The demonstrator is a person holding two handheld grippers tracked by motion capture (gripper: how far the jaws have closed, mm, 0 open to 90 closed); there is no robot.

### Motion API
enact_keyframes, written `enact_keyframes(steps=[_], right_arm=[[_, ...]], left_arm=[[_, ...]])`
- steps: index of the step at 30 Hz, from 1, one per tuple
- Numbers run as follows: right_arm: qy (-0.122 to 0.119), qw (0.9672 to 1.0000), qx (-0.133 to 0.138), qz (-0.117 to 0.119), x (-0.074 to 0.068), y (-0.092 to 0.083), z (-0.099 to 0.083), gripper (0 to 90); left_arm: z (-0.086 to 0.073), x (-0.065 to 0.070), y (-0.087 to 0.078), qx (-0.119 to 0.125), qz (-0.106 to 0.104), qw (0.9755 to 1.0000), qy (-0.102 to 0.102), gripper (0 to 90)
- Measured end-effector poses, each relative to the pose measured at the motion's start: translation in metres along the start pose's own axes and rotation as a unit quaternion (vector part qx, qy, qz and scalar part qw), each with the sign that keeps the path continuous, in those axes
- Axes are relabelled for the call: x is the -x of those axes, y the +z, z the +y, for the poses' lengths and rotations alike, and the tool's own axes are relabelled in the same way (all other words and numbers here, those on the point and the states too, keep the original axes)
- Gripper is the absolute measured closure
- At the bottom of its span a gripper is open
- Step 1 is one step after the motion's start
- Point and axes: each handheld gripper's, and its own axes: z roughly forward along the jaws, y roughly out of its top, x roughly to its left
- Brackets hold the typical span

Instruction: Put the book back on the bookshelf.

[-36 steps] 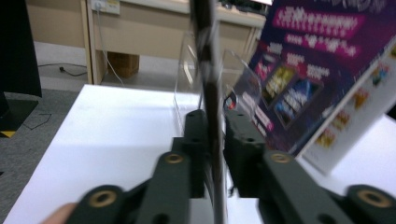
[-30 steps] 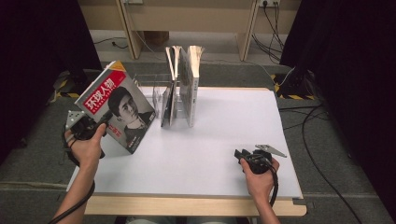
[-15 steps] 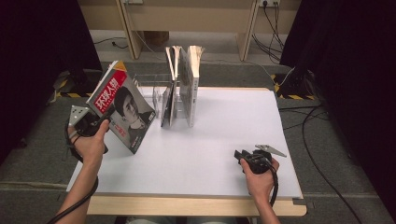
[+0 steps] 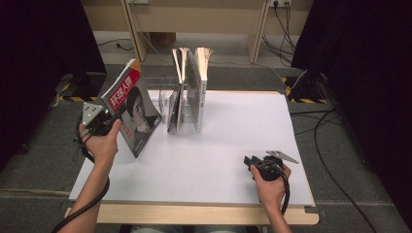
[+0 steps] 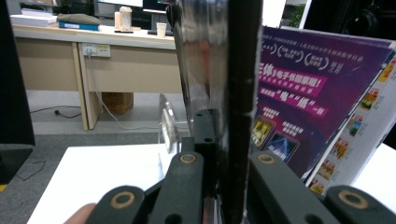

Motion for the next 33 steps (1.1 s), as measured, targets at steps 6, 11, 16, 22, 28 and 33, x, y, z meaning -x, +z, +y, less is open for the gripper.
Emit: enact_keyframes(steps=[6,11,16,22,28,33], right_arm=[[0.002,1.0000,0.004,-0.002,0.002,-0.001,0.000,62.1],[0.005,1.0000,0.003,0.000,0.002,-0.001,0.000,62.2],[0.001,1.0000,0.004,0.001,0.001,-0.001,0.000,62.3],[0.002,1.0000,0.003,0.000,0.001,-0.001,0.000,62.3],[0.000,1.0000,0.004,0.000,0.001,-0.001,0.000,62.3],[0.000,1.0000,0.004,0.000,0.002,-0.001,0.000,62.4]], left_arm=[[0.008,0.006,0.009,-0.003,0.001,0.9999,0.016,86.4],[0.013,0.009,0.012,-0.008,-0.002,0.9996,0.028,86.5],[0.018,0.007,0.016,-0.014,-0.002,0.9995,0.027,86.6],[0.022,0.003,0.021,-0.017,0.004,0.9994,0.030,86.6],[0.026,0.002,0.026,-0.021,0.008,0.9989,0.041,86.6],[0.029,0.003,0.029,-0.019,0.010,0.9989,0.043,86.6]])
